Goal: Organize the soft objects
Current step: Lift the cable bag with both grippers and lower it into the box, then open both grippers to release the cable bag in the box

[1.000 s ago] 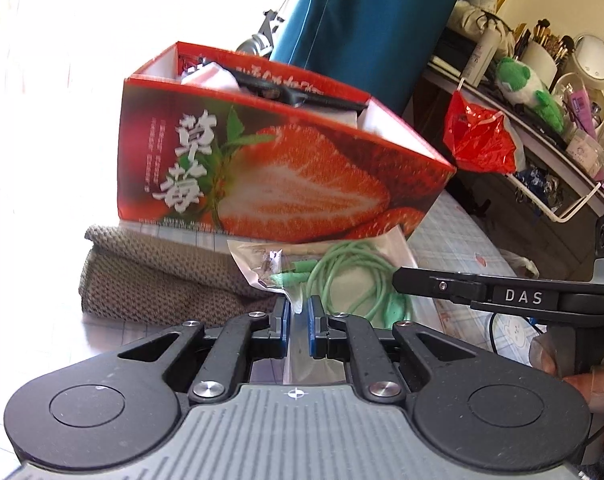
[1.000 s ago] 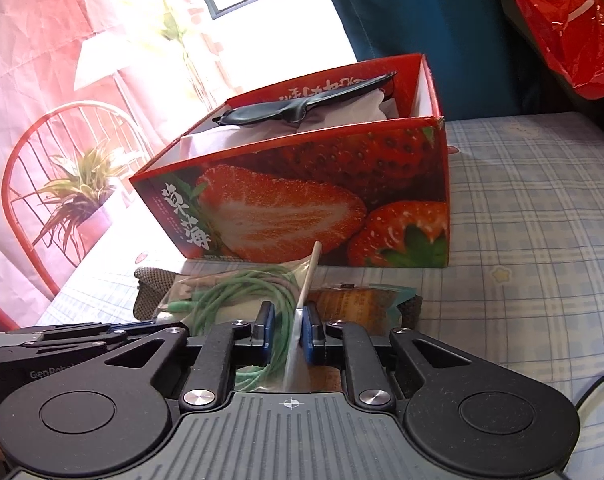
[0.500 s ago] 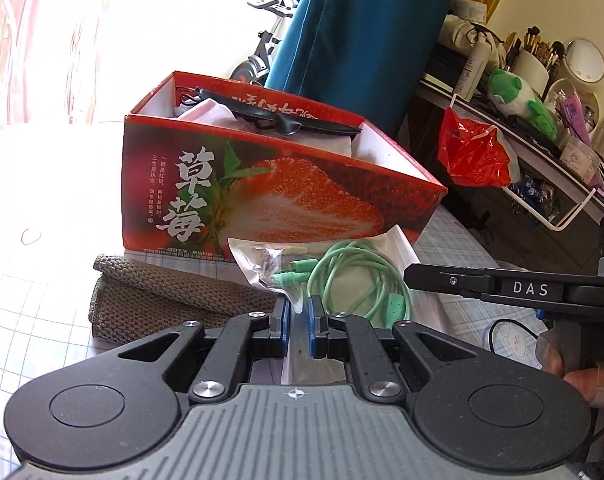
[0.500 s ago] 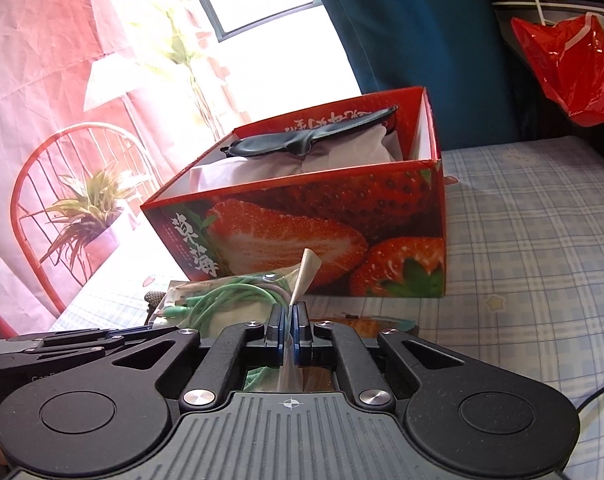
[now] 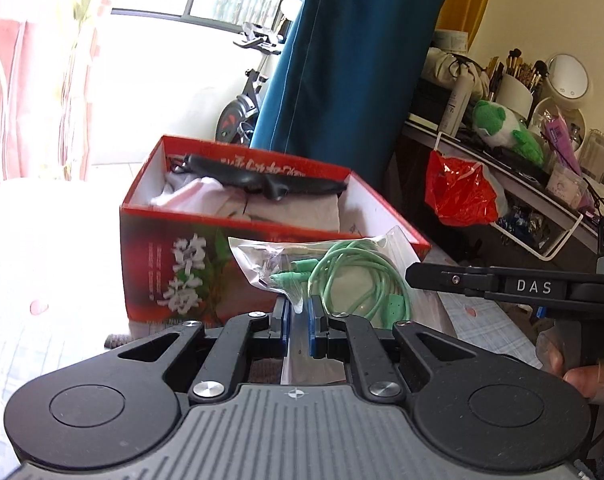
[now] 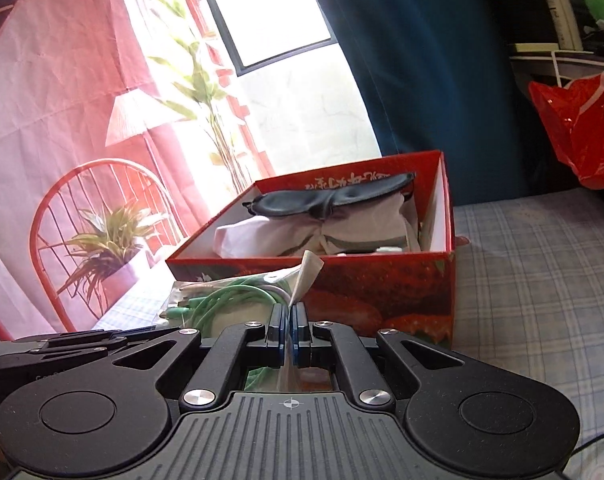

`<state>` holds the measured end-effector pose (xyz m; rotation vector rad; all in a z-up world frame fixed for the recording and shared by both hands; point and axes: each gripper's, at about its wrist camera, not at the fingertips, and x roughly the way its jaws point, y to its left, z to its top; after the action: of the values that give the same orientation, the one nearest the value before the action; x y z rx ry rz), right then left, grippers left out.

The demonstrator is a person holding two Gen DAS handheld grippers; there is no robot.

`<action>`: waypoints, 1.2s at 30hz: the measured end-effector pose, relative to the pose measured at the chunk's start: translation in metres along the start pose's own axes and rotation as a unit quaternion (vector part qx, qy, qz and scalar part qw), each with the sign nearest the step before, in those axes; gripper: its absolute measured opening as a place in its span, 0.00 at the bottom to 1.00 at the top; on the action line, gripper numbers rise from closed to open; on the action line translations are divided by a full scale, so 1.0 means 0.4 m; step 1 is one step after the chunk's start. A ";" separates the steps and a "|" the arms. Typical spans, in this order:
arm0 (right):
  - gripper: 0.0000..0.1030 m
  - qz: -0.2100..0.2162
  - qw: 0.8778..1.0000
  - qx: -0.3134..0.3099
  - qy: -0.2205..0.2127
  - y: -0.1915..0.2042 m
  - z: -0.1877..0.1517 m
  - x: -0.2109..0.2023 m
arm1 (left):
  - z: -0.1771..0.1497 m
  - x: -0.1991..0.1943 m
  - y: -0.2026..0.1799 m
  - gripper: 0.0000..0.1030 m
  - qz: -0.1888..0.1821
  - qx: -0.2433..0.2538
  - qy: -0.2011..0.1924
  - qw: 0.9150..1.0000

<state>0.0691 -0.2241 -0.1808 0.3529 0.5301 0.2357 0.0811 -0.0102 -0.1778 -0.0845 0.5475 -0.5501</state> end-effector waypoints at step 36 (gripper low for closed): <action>0.04 -0.078 0.991 0.007 0.110 -0.044 0.163 0.442 | 0.245 0.354 0.156 0.11 0.092 0.019 0.161 0.983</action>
<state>0.2540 -0.2031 -0.2146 0.2996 0.7741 0.1200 0.2624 -0.0370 -0.1745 0.0922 0.8507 -0.3945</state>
